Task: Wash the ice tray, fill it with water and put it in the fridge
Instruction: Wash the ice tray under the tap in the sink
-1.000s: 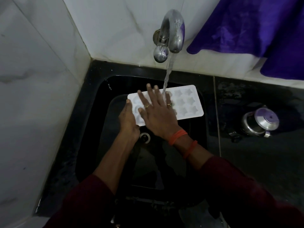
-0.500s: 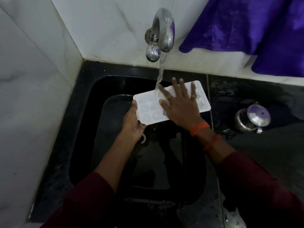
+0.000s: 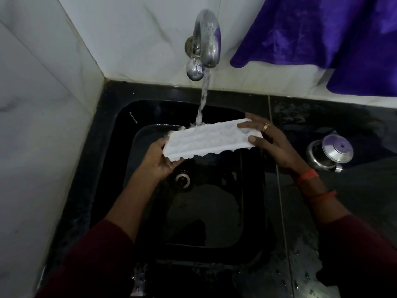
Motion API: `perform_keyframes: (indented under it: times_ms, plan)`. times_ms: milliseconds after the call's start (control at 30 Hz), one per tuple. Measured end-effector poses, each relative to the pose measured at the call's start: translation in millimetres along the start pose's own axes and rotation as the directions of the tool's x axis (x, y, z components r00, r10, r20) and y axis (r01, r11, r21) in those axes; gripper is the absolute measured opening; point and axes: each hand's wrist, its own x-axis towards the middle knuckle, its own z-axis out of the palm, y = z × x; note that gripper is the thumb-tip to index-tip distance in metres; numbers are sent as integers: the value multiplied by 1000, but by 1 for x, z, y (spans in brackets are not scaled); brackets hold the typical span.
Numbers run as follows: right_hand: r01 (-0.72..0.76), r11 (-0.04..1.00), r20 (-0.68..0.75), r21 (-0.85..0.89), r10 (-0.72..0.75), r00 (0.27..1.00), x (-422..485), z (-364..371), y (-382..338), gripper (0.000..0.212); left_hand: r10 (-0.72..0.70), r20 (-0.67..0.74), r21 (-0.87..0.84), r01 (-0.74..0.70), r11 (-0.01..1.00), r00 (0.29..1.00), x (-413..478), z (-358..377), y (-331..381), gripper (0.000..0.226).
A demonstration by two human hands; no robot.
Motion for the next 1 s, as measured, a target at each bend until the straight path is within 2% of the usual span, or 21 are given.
perform_keyframes:
  times_ms: [67,167,267,367,467,533,600,667,800,900,1000]
  plan:
    - [4,999,31,44,-6,1000,-2,6,4,56,-44,-36,-1,44,999,998,0,-8,6,33]
    - [-36,997,-10,71,37,999,3,20,5,63,-110,-58,7,111,994,992,3,-17,13,37]
    - [-93,995,-102,-40,89,991,13,33,5,55,-143,-36,44,145,988,989,8,-27,15,39]
    - [-152,984,-152,-94,136,979,21,44,5,65,-160,-77,261,175,949,984,6,-34,16,54]
    - [-223,970,-222,-96,197,955,30,54,7,51,-77,-196,595,181,783,978,1,-35,14,74]
    - [-253,959,-258,-125,215,942,35,62,7,40,32,-247,672,147,726,969,6,-38,13,68]
    - [-277,948,-243,-154,235,941,40,72,6,43,134,-275,713,108,692,952,14,-47,14,61]
    - [-315,936,-208,-159,280,937,45,82,5,50,200,-302,728,90,679,932,18,-60,15,59]
    - [-344,926,-157,-157,321,934,51,103,1,53,292,-409,669,67,740,865,19,-87,16,53]
    - [-395,903,-91,-167,385,918,57,118,-6,51,312,-441,613,28,790,841,20,-105,21,50]
    - [-460,875,-33,-151,461,887,66,129,-11,83,348,-482,564,-19,826,804,22,-116,25,47]
